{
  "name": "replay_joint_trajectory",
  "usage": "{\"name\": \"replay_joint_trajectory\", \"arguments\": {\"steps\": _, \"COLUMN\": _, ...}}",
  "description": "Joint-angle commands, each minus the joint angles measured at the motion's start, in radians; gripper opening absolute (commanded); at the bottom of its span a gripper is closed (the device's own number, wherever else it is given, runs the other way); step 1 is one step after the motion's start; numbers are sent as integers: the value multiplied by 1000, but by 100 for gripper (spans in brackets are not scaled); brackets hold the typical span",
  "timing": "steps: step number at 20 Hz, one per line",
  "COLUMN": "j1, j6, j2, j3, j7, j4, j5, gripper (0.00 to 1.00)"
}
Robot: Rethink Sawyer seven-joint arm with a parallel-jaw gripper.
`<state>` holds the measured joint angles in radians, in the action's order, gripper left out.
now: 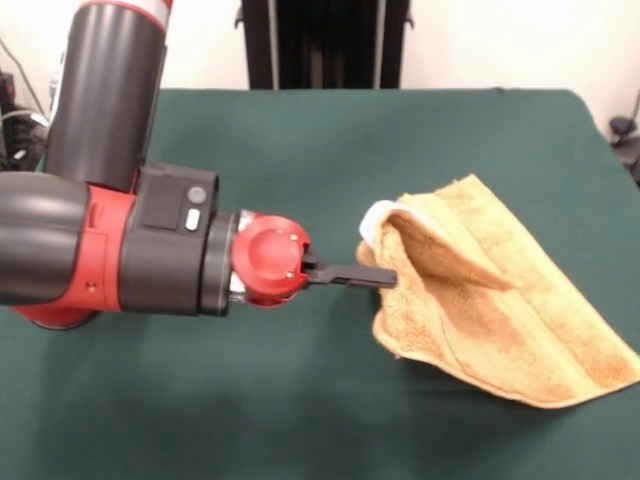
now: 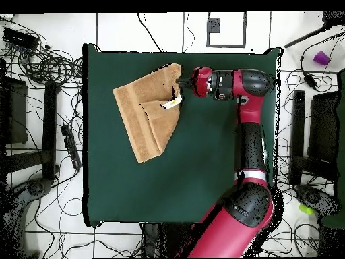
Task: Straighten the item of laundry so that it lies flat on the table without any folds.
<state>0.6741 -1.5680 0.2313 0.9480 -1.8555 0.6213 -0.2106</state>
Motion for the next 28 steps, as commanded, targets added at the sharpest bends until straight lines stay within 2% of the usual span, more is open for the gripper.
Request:
{"name": "replay_joint_trajectory", "arguments": {"steps": 1, "j1": -31, "j6": 52, "j2": 25, "j3": 45, "j7": 262, "j4": 77, "j5": -11, "gripper": 0}}
{"name": "replay_joint_trajectory", "arguments": {"steps": 4, "j1": -11, "j6": 38, "j2": 39, "j3": 66, "j7": 268, "j4": 80, "j5": -40, "gripper": 0}}
{"name": "replay_joint_trajectory", "arguments": {"steps": 7, "j1": 62, "j6": 91, "j2": 80, "j3": 131, "j7": 324, "j4": 160, "j5": -93, "gripper": 0}}
{"name": "replay_joint_trajectory", "arguments": {"steps": 9, "j1": 119, "j6": 62, "j2": 115, "j3": 160, "j7": 369, "j4": 205, "j5": -113, "gripper": 0}}
{"name": "replay_joint_trajectory", "arguments": {"steps": 11, "j1": 166, "j6": -20, "j2": 153, "j3": 176, "j7": 411, "j4": 209, "j5": -123, "gripper": 0}}
{"name": "replay_joint_trajectory", "arguments": {"steps": 14, "j1": 202, "j6": -182, "j2": 196, "j3": 187, "j7": 434, "j4": 162, "j5": -137, "gripper": 0}}
{"name": "replay_joint_trajectory", "arguments": {"steps": 20, "j1": 283, "j6": -509, "j2": 180, "j3": 191, "j7": 309, "j4": 165, "j5": -137, "gripper": 0}}
{"name": "replay_joint_trajectory", "arguments": {"steps": 24, "j1": 313, "j6": -602, "j2": 225, "j3": 222, "j7": 291, "j4": 149, "j5": -158, "gripper": 0}}
{"name": "replay_joint_trajectory", "arguments": {"steps": 28, "j1": 308, "j6": -635, "j2": 265, "j3": 249, "j7": 301, "j4": 114, "j5": -168, "gripper": 0}}
